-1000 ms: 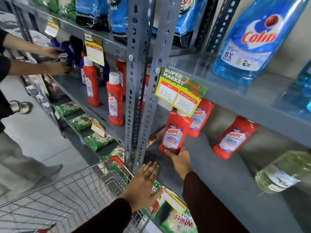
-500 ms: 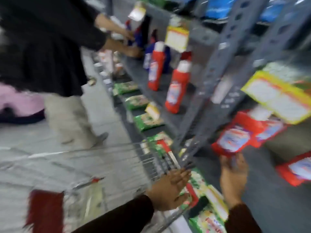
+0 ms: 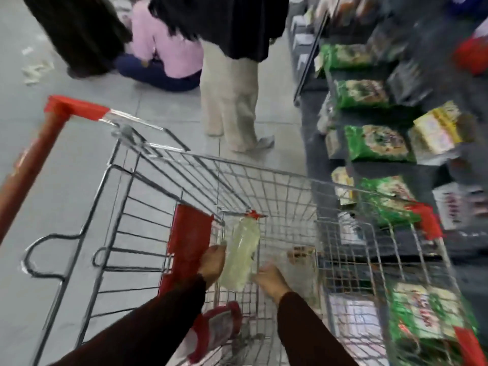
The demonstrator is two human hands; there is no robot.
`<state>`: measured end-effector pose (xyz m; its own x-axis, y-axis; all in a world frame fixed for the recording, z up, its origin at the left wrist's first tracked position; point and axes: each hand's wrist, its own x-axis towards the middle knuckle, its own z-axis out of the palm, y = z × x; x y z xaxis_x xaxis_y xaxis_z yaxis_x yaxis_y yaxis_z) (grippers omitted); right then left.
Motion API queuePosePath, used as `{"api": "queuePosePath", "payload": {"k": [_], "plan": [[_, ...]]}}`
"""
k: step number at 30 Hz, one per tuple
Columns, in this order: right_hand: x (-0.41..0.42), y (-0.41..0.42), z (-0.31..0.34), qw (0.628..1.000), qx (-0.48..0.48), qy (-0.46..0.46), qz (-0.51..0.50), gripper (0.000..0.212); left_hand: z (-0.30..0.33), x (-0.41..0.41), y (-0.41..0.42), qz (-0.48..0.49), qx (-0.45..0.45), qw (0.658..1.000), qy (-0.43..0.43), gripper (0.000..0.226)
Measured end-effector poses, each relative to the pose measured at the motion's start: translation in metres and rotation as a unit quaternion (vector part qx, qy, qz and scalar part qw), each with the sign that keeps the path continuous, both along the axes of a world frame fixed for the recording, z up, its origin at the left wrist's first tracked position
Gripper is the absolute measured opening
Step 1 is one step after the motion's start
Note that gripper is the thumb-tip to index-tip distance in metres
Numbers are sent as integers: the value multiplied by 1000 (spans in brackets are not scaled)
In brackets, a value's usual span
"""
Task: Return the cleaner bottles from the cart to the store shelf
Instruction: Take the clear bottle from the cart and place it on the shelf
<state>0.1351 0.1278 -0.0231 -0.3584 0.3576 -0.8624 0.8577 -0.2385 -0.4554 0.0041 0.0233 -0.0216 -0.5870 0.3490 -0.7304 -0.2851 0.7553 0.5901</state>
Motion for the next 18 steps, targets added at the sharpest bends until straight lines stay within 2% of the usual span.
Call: {"api": "queuePosePath", "payload": {"k": [2,4,6,9,10,11,12,14,15,16,18], "plan": [[-16,-16,-30,1000,-17,-10,8,40,-26,-7,17,0,13,1000,12,36],[-25,-32,-49,999,-11,8,-35,46,-47,-14,33,-42,-1,998,36,33],[-32,-44,-67,994,-8,25,-106,45,-68,-17,48,-98,-21,994,36,52],[-37,-52,-81,992,9,32,-125,20,-86,-13,57,-106,-28,994,27,77],[-36,-50,-81,992,8,22,-121,20,-88,-11,55,-103,-33,994,36,71],[-32,-48,-77,997,13,-4,-77,29,-91,-8,51,-92,-26,994,46,57],[-28,-44,-73,997,-1,-35,-75,52,-90,-6,46,-72,-8,997,39,41],[-10,-31,-57,998,-2,-59,-10,90,-79,-4,35,-23,47,997,-57,34],[2,-19,-43,998,-16,-56,31,96,-70,-2,29,-8,79,990,-116,39],[12,-6,-29,996,-38,-47,69,91,-58,-3,22,-15,101,982,-161,43],[30,27,5,987,-93,-11,129,62,-27,-4,17,-47,143,960,-237,42]]}}
